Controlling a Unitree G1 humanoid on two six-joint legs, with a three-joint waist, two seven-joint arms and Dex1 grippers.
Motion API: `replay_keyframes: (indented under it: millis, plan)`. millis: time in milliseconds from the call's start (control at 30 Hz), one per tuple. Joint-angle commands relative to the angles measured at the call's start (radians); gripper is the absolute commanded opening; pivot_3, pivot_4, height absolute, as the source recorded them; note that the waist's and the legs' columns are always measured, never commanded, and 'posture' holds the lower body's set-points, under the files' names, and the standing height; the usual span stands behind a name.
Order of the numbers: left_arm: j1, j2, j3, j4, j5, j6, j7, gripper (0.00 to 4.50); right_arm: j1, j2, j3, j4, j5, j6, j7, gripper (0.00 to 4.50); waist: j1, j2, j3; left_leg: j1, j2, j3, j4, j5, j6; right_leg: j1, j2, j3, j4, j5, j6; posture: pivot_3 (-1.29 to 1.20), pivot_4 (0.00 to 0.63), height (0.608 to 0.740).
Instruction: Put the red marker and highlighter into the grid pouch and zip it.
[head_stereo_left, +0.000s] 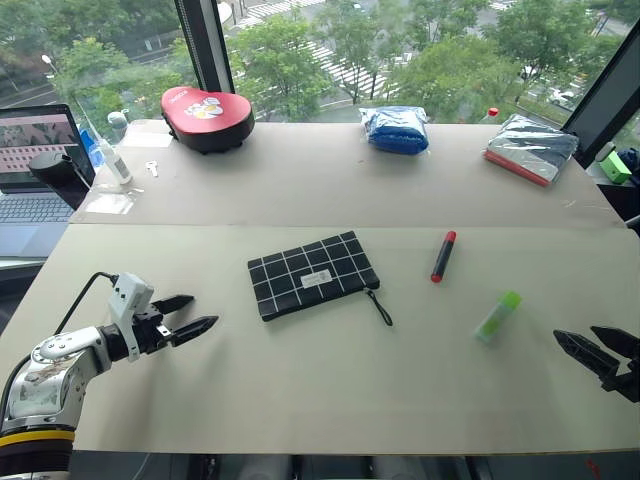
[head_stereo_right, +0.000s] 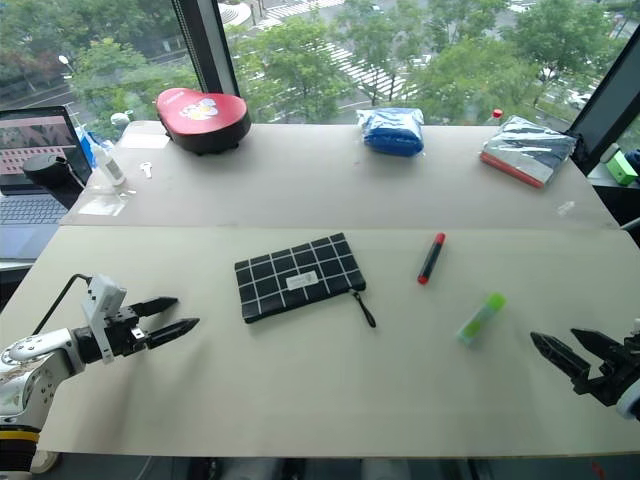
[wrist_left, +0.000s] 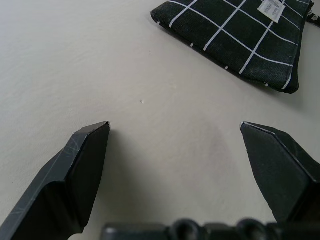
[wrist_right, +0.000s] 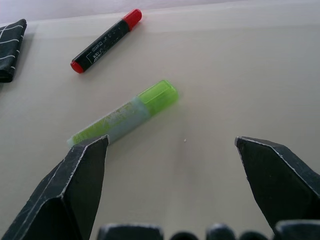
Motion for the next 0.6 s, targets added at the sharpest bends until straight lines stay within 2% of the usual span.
replay_keyframes:
  millis: [33, 233, 300, 333, 500, 567, 600]
  plan:
    - [-0.031, 0.018, 0.003, 0.009, -0.007, 0.012, -0.018, 4.50, -0.002, -0.003, -0.019, -0.039, 0.010, 0.001, -0.008, 4.48, 0.000, 0.000, 0.000, 0.000, 0.000, 0.000, 0.000, 0.000, 0.000, 0.000, 0.000, 0.000, 0.000, 0.000, 0.000, 0.00, 0.150, 0.740]
    - [-0.109, 0.079, -0.049, 0.077, -0.018, 0.051, -0.162, 4.50, -0.007, 0.009, -0.025, -0.070, 0.033, 0.007, -0.024, 4.48, 0.000, 0.000, 0.000, 0.000, 0.000, 0.000, 0.000, 0.000, 0.000, 0.000, 0.000, 0.000, 0.000, 0.000, 0.000, 0.00, 0.150, 0.740]
    - [-0.145, 0.077, -0.081, 0.136, 0.053, -0.098, -0.190, 4.50, -0.030, 0.003, -0.026, -0.071, 0.048, 0.011, -0.031, 3.98, 0.000, 0.000, 0.000, 0.000, 0.000, 0.000, 0.000, 0.000, 0.000, 0.000, 0.000, 0.000, 0.000, 0.000, 0.000, 0.00, 0.150, 0.740]
    - [-0.155, 0.077, -0.102, 0.158, 0.100, -0.200, -0.206, 4.50, -0.048, 0.000, -0.028, -0.073, 0.067, 0.020, -0.030, 3.41, 0.000, 0.000, 0.000, 0.000, -0.001, 0.000, 0.000, 0.000, 0.000, 0.000, 0.000, -0.001, 0.000, 0.000, 0.000, 0.00, 0.150, 0.740]
    - [-0.208, 0.089, -0.172, 0.272, 0.276, -0.635, -0.236, 4.50, -0.140, -0.024, 0.011, -0.112, 0.133, 0.065, -0.022, 1.77, 0.000, 0.000, 0.000, 0.000, 0.000, 0.000, 0.000, 0.000, 0.000, 0.000, 0.000, 0.000, 0.000, 0.001, -0.001, 0.00, 0.150, 0.740]
    - [-0.238, 0.088, -0.195, 0.309, 0.315, -0.762, -0.246, 4.50, -0.214, -0.030, 0.094, -0.154, 0.156, 0.091, -0.021, 1.11, -0.001, 0.000, 0.000, 0.000, 0.000, 0.000, 0.000, 0.000, 0.000, -0.001, 0.000, 0.000, 0.000, 0.001, -0.001, 0.00, 0.150, 0.740]
    - [-0.253, 0.085, -0.207, 0.319, 0.330, -0.811, -0.246, 4.50, -0.259, -0.030, 0.157, -0.178, 0.157, 0.099, -0.020, 0.61, -0.002, 0.000, 0.000, 0.000, 0.000, 0.000, 0.000, 0.000, 0.000, -0.001, 0.000, 0.000, -0.001, 0.001, -0.001, 0.00, 0.150, 0.740]
